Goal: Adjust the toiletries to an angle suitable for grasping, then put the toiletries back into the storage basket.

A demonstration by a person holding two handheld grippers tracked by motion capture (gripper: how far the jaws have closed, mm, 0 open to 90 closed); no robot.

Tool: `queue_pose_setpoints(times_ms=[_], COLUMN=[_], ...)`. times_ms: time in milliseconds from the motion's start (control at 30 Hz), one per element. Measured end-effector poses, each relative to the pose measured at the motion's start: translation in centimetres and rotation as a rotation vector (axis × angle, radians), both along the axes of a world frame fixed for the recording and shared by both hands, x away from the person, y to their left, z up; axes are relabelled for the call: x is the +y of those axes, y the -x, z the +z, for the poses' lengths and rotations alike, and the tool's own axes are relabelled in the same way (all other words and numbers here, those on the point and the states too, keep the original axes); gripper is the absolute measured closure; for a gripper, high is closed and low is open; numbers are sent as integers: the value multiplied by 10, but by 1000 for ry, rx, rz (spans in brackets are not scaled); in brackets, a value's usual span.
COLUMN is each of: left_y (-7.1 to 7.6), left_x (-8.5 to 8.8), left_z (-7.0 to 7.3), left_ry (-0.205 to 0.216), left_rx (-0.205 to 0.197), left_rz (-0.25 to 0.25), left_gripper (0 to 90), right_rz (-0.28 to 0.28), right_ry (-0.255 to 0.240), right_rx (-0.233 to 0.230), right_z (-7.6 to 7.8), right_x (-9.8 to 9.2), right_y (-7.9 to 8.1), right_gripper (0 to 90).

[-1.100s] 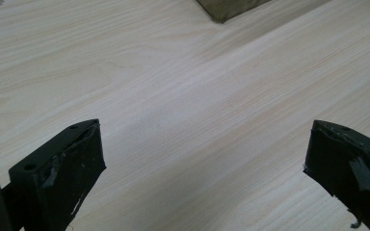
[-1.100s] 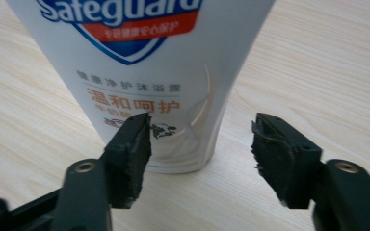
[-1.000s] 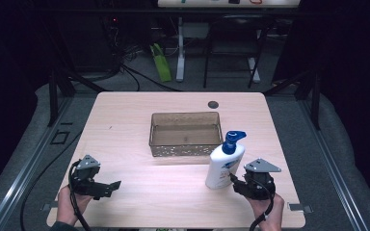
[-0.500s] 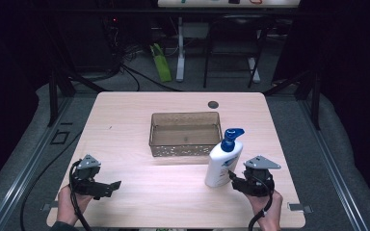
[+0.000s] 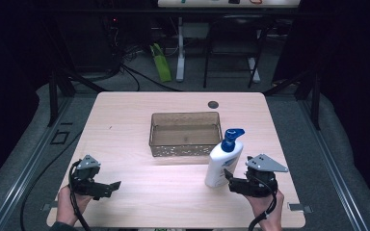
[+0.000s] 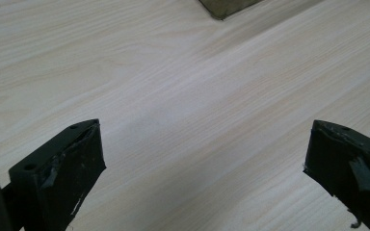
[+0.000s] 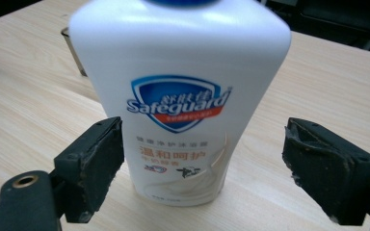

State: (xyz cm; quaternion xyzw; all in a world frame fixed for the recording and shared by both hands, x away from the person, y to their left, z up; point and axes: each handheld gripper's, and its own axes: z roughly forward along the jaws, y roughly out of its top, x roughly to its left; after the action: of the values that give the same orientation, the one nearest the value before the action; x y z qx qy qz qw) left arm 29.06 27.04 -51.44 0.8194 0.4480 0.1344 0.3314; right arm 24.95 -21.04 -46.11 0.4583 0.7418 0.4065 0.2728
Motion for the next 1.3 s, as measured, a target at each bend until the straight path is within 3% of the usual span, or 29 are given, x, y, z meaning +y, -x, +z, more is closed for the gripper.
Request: queue_pose_setpoints(times_ms=[700,1300], left_y=[0,-2], left_x=[-1,-4], left_z=[-1,-1], left_ry=[0,5], left_rx=[5,3], left_rz=[-3,-8], left_gripper=[0,0], right_rz=[33,49], right_ry=[-46,-83], right_rx=[-36,-98], right_z=[23,34], right_x=[3,15], right_y=[-11,-22], right_gripper=[0,0])
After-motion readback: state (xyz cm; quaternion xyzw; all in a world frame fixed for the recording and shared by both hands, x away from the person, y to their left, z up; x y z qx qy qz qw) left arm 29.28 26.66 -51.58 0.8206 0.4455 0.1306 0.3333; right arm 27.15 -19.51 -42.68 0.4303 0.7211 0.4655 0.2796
